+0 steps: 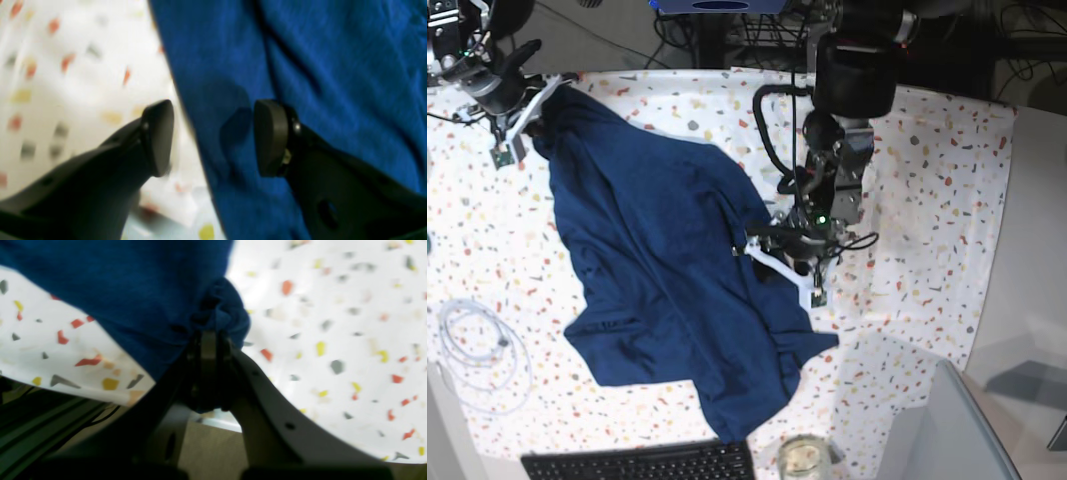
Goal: Layout the t-shirt on the table in an organized manner, then fold the t-shirt properly
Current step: 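Regrasp the shirt with the left gripper and spread it outward, then drag the shirt edge with the right gripper away from the left gripper, then grasp another shirt edge with the right gripper and pull it outward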
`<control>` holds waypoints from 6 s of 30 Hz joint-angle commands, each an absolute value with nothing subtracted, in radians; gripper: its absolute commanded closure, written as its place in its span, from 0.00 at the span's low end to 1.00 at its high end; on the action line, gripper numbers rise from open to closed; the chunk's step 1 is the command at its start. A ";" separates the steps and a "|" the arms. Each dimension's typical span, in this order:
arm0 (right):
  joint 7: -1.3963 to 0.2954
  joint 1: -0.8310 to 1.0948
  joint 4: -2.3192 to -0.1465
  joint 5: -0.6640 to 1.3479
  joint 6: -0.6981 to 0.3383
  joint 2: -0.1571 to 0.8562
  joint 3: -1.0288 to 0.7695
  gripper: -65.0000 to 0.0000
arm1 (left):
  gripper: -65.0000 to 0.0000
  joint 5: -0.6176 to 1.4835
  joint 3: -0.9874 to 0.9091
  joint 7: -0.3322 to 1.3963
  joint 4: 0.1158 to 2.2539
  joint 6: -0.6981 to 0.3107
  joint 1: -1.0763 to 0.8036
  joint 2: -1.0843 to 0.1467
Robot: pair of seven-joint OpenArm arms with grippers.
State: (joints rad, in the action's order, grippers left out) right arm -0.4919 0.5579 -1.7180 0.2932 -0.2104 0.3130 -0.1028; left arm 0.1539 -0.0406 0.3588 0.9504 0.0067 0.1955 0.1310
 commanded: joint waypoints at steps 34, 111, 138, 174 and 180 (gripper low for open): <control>-0.719 0.340 -1.919 0.297 -0.213 0.328 -0.108 1.00 | 1.00 0.154 -0.038 0.886 1.853 0.309 0.033 -0.027; -0.410 0.630 -1.751 0.303 0.013 0.302 -0.203 1.00 | 1.00 0.145 -0.038 0.555 1.662 0.315 -0.269 -0.085; -0.410 0.644 -1.888 0.532 -0.225 0.056 -1.082 1.00 | 1.00 0.154 -0.036 0.553 1.751 0.312 -0.452 -0.107; -0.750 -0.035 -1.902 0.526 -0.495 0.045 0.209 1.00 | 1.00 0.145 0.131 0.550 1.520 0.314 -0.386 -0.139; -0.774 -0.179 -1.621 0.526 -0.295 -0.050 0.257 0.80 | 1.00 0.147 0.133 0.550 1.520 0.314 -0.389 -0.160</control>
